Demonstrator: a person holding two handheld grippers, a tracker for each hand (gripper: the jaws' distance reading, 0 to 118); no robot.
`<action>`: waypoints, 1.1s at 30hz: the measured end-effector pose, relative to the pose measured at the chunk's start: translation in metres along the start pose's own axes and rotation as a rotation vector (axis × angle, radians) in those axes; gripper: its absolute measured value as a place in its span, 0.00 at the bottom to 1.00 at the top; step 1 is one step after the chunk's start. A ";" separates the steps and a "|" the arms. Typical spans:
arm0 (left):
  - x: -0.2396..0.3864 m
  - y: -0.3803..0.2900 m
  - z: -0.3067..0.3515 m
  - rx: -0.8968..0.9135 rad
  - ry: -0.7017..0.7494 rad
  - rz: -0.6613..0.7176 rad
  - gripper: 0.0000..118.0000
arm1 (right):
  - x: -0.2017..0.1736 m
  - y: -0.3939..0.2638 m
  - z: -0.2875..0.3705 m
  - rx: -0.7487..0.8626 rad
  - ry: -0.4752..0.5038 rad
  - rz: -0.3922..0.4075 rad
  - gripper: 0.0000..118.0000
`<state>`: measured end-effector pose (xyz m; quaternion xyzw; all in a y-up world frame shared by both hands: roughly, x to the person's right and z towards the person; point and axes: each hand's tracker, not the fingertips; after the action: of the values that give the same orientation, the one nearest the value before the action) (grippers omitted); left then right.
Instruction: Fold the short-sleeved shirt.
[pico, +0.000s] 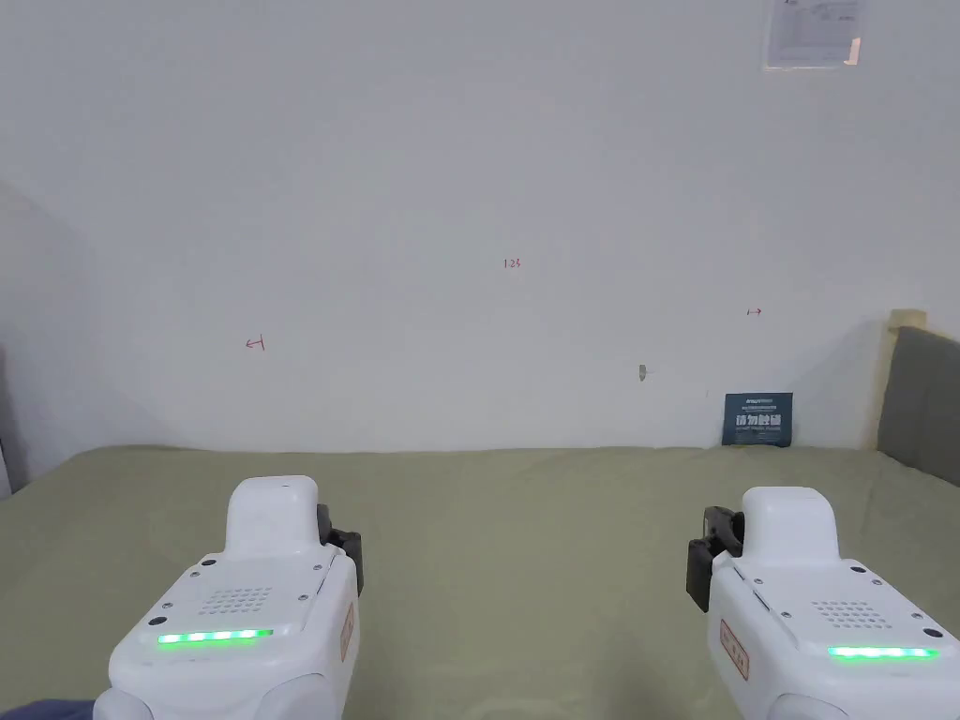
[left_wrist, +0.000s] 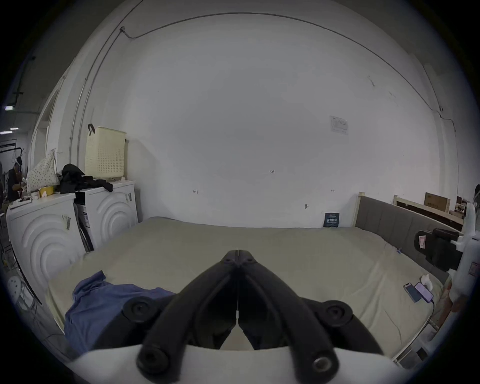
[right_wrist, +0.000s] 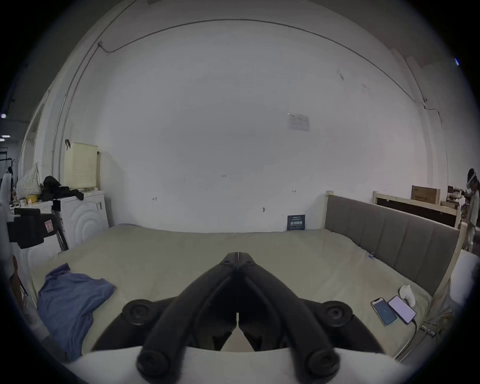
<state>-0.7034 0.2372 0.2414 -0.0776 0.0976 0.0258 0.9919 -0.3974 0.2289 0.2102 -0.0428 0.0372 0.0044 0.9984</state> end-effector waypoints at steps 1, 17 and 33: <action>-0.003 0.000 0.000 0.000 0.000 -0.003 0.00 | -0.003 0.000 -0.001 -0.006 0.005 0.004 0.01; -0.199 -0.005 0.130 -0.031 0.583 -0.016 0.00 | -0.214 -0.023 -0.006 -0.031 0.596 -0.030 0.01; -0.247 -0.034 0.136 -0.110 0.658 0.058 0.00 | -0.250 -0.041 -0.008 -0.064 0.673 0.046 0.01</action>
<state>-0.9176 0.2165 0.4270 -0.1325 0.4131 0.0327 0.9004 -0.6472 0.1857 0.2242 -0.0724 0.3653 0.0138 0.9280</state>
